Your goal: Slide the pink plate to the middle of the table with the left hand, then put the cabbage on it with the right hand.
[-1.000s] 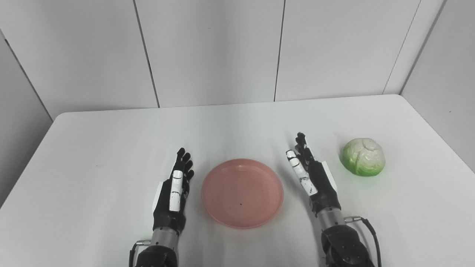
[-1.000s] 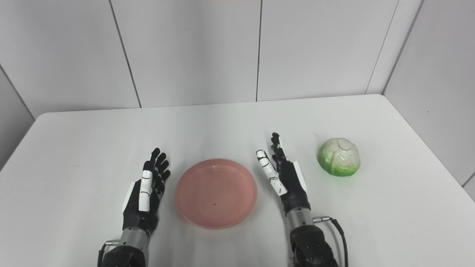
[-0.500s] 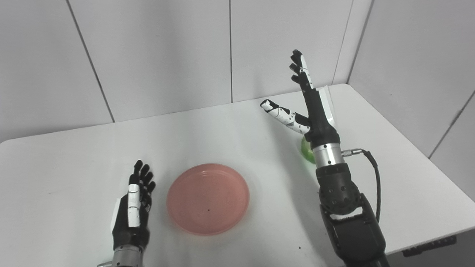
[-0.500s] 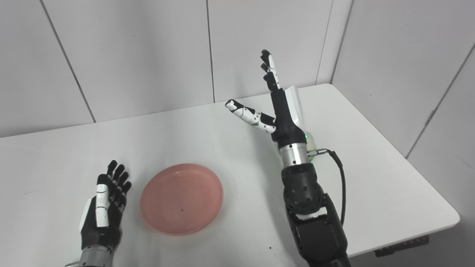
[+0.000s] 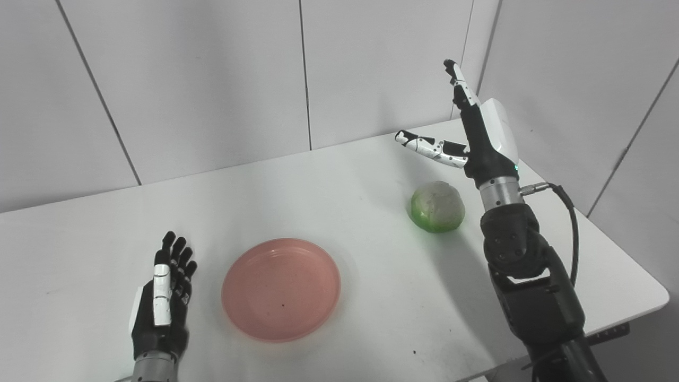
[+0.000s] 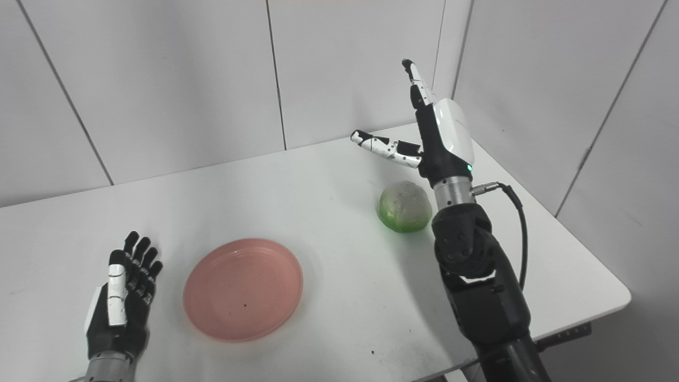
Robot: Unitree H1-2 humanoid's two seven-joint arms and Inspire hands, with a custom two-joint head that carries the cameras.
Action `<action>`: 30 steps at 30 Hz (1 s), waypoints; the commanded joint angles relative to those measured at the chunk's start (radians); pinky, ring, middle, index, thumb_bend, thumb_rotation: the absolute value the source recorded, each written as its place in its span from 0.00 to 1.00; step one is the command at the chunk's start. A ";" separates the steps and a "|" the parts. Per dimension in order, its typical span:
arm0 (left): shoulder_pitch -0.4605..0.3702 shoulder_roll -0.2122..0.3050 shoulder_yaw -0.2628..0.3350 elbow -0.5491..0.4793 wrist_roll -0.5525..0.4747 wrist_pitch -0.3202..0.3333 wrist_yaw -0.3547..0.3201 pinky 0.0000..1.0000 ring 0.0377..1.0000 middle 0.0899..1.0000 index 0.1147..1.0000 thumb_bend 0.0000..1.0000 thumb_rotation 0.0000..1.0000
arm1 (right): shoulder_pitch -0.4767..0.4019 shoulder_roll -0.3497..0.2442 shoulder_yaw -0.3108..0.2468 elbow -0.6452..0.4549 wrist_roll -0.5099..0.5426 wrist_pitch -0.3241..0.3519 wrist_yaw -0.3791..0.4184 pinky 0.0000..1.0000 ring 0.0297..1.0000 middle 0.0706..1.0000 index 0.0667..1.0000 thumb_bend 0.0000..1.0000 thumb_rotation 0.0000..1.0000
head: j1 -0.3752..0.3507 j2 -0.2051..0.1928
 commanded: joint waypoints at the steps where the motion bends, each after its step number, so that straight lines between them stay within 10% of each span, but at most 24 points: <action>1: 0.036 0.024 0.006 0.059 -0.005 -0.036 -0.020 1.00 1.00 1.00 1.00 0.74 0.96 | -0.025 -0.042 -0.014 -0.031 -0.016 0.040 0.015 0.81 0.91 0.95 0.94 0.88 0.54 | 0.002 0.000; 30: 0.052 0.020 0.007 0.025 -0.010 -0.009 -0.013 1.00 1.00 1.00 1.00 0.75 0.95 | -0.032 -0.108 0.095 0.108 -0.088 0.209 0.202 0.74 0.88 0.95 0.96 1.00 0.38 | 0.006 0.008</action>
